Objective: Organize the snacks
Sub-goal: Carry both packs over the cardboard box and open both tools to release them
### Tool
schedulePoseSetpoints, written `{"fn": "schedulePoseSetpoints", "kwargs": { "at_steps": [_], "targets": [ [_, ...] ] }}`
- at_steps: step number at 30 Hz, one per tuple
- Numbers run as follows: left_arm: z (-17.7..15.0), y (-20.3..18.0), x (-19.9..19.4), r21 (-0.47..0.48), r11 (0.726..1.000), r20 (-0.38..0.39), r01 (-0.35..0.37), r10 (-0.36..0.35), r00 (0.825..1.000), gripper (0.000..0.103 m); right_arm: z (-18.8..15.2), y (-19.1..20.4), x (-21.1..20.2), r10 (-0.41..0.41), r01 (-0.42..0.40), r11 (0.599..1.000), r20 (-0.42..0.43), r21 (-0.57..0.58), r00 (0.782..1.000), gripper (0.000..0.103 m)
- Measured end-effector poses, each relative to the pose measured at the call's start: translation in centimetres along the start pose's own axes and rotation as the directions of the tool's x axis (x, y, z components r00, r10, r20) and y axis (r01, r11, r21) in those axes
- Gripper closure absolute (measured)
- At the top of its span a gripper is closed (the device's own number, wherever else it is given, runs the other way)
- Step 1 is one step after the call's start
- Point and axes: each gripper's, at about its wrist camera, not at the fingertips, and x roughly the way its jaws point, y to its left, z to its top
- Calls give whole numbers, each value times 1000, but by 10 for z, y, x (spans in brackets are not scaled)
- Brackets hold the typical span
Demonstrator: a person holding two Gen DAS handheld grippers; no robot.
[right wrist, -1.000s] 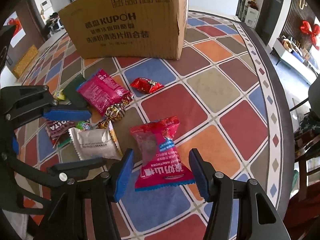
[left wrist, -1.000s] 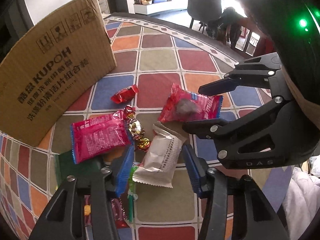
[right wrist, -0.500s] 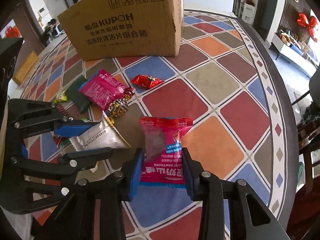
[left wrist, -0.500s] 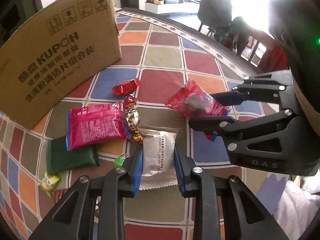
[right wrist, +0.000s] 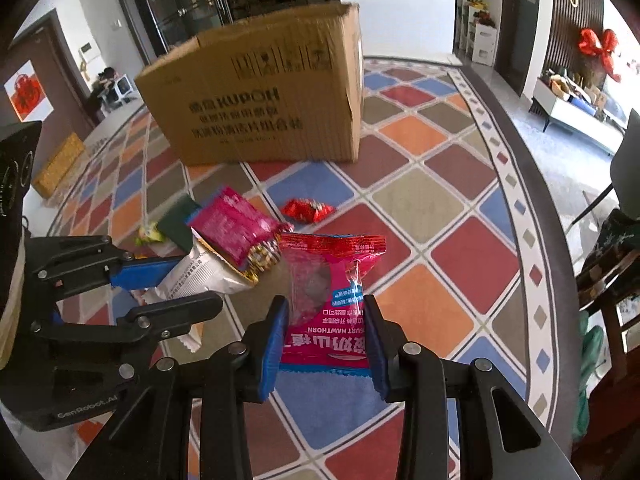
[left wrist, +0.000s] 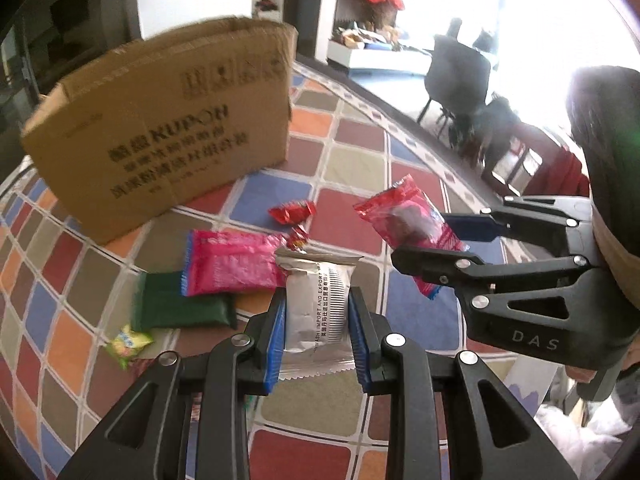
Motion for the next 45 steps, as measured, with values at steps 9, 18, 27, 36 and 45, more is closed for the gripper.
{"fn": "schedulePoseSetpoints", "kwargs": {
  "at_steps": [9, 18, 27, 36, 45],
  "targets": [
    [17, 16, -39, -58, 997, 126, -51, 58, 990, 74, 19, 14, -28, 25, -27, 999, 108, 18, 994, 65],
    [38, 40, -73, -139, 987, 219, -78, 108, 970, 74, 50, 30, -46, 55, -58, 998, 194, 10, 980, 65],
    [57, 64, -99, -191, 977, 294, -98, 152, 944, 74, 86, 46, -58, 86, -84, 996, 257, -19, 962, 65],
    [81, 88, -105, -224, 968, 314, -111, 180, 932, 74, 120, 52, -62, 90, -85, 996, 295, -31, 951, 65],
    [116, 119, -95, -249, 959, 281, -138, 208, 937, 74, 164, 56, -52, 83, -74, 996, 292, -44, 953, 65]
  ]
}}
